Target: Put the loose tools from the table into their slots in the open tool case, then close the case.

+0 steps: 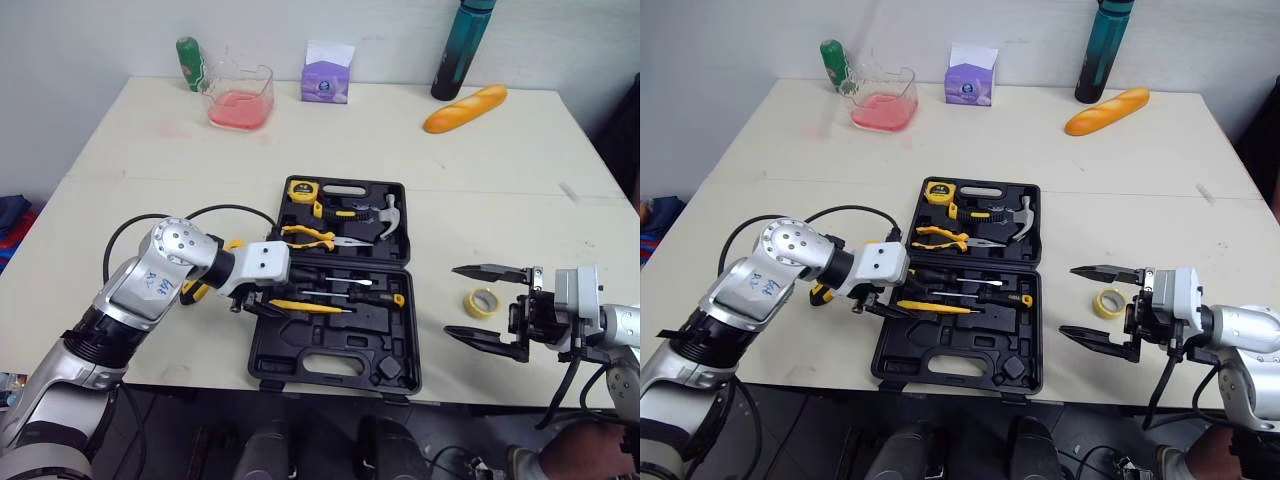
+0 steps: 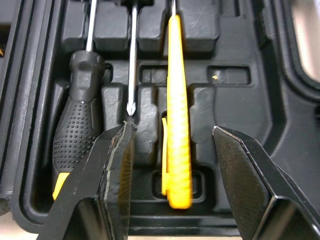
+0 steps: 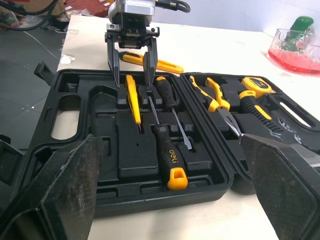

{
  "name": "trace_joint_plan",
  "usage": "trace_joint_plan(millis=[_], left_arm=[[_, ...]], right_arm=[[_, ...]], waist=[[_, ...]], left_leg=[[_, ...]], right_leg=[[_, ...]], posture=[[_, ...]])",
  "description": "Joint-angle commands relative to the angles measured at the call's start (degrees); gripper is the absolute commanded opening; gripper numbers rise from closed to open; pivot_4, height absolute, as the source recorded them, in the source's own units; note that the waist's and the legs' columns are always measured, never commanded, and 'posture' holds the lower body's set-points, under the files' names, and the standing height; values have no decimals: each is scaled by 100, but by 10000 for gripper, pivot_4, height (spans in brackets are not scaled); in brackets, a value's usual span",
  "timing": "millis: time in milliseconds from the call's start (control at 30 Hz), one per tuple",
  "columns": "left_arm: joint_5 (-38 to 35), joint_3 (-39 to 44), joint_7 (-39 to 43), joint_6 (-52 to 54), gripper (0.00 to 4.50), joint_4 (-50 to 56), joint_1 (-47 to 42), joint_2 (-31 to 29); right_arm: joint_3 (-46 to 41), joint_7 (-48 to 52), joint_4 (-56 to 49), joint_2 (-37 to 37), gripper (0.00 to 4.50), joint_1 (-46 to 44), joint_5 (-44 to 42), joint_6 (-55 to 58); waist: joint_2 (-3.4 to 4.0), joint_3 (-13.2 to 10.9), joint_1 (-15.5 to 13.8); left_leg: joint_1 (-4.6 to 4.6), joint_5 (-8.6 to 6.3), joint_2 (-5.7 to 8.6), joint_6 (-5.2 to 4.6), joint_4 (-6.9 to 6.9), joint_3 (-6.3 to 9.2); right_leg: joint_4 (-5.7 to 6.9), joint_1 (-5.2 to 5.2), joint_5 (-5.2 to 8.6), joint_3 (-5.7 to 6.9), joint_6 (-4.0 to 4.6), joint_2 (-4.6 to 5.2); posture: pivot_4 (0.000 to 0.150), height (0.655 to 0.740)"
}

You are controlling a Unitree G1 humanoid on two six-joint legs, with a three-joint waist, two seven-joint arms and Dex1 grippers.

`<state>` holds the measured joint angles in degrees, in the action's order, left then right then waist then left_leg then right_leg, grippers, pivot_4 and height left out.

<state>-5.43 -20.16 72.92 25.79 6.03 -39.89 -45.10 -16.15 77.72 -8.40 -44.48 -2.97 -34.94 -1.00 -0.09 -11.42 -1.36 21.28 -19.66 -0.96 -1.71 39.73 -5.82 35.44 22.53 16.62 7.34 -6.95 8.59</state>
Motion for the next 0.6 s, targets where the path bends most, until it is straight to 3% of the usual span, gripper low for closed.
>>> trace_joint_plan(millis=[33, 400, 500, 600], left_arm=[[-426, 505, 179, -54, 27489, 302, -104, -89], [-1385, 1631, 190, -1356, 27489, 125, 723, 270], [-1470, 1756, 78, -1599, 19815, 144, 876, 434], [-1530, 1751, 115, -1596, 6419, 177, 946, 439]], right_arm=[[-48, 85, 74, -4, 45000, -60, -28, -112], [-47, 128, 287, 47, 45000, -66, 73, -305], [-90, 174, 343, 38, 45000, -31, 56, -364], [-89, 178, 387, 26, 45000, -47, 57, -399]], waist=[[0, 0, 2], [0, 0, 5], [0, 0, 2], [0, 0, 0]], left_leg=[[0, 0, -1, 0, 0, 0], [-1, -1, -3, -1, 0, 0], [0, -1, -3, -1, 1, 0], [0, -1, -2, -1, 3, 1]], right_leg=[[0, 0, 0, 0, 0, 0], [-1, 0, 0, -1, 0, 1], [0, 0, 0, 0, 0, 2], [0, -1, 0, 1, 0, 2]], posture=[[1500, 7400], [1500, 7400], [1500, 7400], [1500, 7400]])
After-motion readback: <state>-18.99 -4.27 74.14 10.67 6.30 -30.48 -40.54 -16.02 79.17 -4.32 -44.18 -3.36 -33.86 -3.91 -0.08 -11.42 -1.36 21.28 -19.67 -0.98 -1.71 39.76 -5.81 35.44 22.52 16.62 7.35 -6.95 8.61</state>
